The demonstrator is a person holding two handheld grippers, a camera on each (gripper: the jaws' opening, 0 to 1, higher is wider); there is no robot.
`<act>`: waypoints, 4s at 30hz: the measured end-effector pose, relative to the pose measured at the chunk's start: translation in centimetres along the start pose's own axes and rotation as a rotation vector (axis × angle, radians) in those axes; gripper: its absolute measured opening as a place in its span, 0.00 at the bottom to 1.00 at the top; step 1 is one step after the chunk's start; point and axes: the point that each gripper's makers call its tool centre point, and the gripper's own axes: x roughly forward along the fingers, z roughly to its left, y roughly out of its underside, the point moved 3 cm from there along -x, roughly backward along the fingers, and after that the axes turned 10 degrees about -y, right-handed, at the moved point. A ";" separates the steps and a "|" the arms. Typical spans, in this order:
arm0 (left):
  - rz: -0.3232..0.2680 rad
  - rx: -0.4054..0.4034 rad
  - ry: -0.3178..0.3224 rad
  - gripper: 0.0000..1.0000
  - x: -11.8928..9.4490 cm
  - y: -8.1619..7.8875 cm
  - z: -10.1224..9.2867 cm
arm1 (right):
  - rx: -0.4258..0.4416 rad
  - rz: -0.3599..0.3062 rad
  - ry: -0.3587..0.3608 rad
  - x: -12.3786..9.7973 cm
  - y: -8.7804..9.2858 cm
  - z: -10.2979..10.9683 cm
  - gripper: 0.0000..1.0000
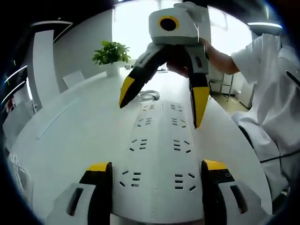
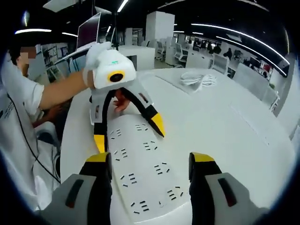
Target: Straighten the power strip on the desk, plug the charger into it
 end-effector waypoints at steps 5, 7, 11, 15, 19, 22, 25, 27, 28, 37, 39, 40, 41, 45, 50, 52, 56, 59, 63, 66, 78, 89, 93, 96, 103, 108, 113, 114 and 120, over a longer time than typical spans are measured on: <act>0.002 0.000 0.000 0.78 0.0 0.0 -0.1 | 0.026 -0.074 0.068 -1.8 -0.5 -0.7 0.66; 0.002 0.001 0.000 0.78 0.0 0.0 -0.2 | 0.025 -0.097 0.093 -2.7 -0.6 -0.8 0.66; 0.001 -0.001 -0.001 0.78 -0.1 0.0 -0.2 | 0.038 -0.165 0.147 -4.0 -1.1 -1.2 0.65; -0.004 -0.002 -0.001 0.78 -0.1 0.0 -0.3 | 0.036 -0.210 0.224 -5.8 -1.3 -2.1 0.65; -0.009 -0.004 -0.001 0.78 -0.1 0.0 -0.3 | 0.062 -0.253 0.293 -7.7 -0.8 -3.1 0.65; -0.010 -0.004 0.000 0.78 -0.1 0.0 -0.2 | 0.083 -0.264 0.362 -9.0 -0.1 -4.0 0.65; -0.011 -0.004 -0.001 0.78 -0.1 0.0 -0.3 | 0.094 -0.287 0.427 -9.8 0.7 -4.6 0.65; -0.014 -0.005 -0.001 0.78 -0.1 -0.1 -0.3 | 0.118 -0.298 0.486 -10.2 1.7 -5.3 0.65; -0.016 -0.005 -0.001 0.78 -0.1 -0.1 -0.3 | 0.119 -0.291 0.518 -10.5 2.3 -5.6 0.65; -0.016 -0.004 0.000 0.78 0.0 -0.2 -0.3 | 0.167 -0.293 0.809 -12.7 5.9 -8.1 0.66; -0.017 -0.005 0.000 0.78 0.0 -0.2 -0.3 | 0.219 -0.322 0.871 -13.1 6.6 -8.6 0.66; -0.018 -0.005 0.000 0.78 0.0 -0.2 -0.3 | 0.224 -0.323 0.886 -13.0 6.7 -8.7 0.66; -0.018 -0.005 0.000 0.78 0.0 -0.2 -0.3 | 0.223 -0.327 0.902 -12.8 6.9 -8.8 0.66; -0.019 -0.005 0.000 0.78 0.0 -0.3 -0.3 | 0.290 -0.380 0.922 -11.9 7.3 -9.3 0.68; -0.021 -0.005 0.001 0.78 0.0 -0.3 -0.2 | 0.332 -0.379 0.958 -11.1 8.0 -9.9 0.68; -0.022 -0.006 0.001 0.78 0.0 -0.3 -0.2 | 0.354 -0.386 0.982 -11.3 8.3 -10.2 0.67; -0.029 -0.008 0.001 0.78 0.0 -0.3 -0.2 | 0.364 -0.410 1.036 -11.3 8.3 -10.8 0.65; -0.036 -0.010 0.001 0.78 -0.1 -0.2 -0.1 | 0.400 -0.409 1.053 -10.7 8.8 -11.3 0.65; -0.038 -0.011 0.000 0.78 -0.1 -0.2 -0.2 | 0.446 -0.374 1.073 -9.6 9.8 -11.8 0.65; -0.043 -0.012 0.000 0.78 -0.1 -0.2 -0.3 | 0.461 -0.353 1.089 -9.2 10.3 -12.0 0.63; -0.050 -0.014 0.000 0.78 -0.1 -0.3 -0.3 | 0.519 -0.350 1.087 -8.9 10.9 -12.4 0.59; -0.050 -0.014 -0.002 0.78 -0.1 -0.3 -0.3 | 0.517 -0.289 1.095 -9.0 11.5 -12.6 0.42; -0.053 -0.015 -0.002 0.78 -0.1 -0.3 -0.3 | 0.506 -0.284 1.086 -9.1 11.4 -12.5 0.36; -0.055 -0.015 -0.002 0.78 -0.1 -0.3 -0.3 | 0.496 -0.276 1.085 -9.1 11.4 -12.6 0.36; -0.064 -0.018 -0.003 0.78 -0.1 -0.3 -0.3 | 0.403 -0.241 0.990 -8.7 11.1 -12.6 0.28; -0.063 -0.018 -0.003 0.78 -0.1 -0.3 -0.3 | 0.412 -0.284 0.902 -9.1 11.4 -12.9 0.28; -0.064 -0.019 -0.005 0.78 -0.1 -0.3 -0.3 | 0.381 -0.294 0.833 -9.2 11.5 -13.2 0.28; -0.064 -0.019 -0.005 0.78 -0.2 -0.3 -0.3 | 0.366 -0.291 0.810 -9.2 11.5 -13.2 0.28; -0.060 -0.019 -0.007 0.78 -0.2 -0.2 -0.2 | 0.283 -0.275 0.703 -9.0 11.5 -12.9 0.27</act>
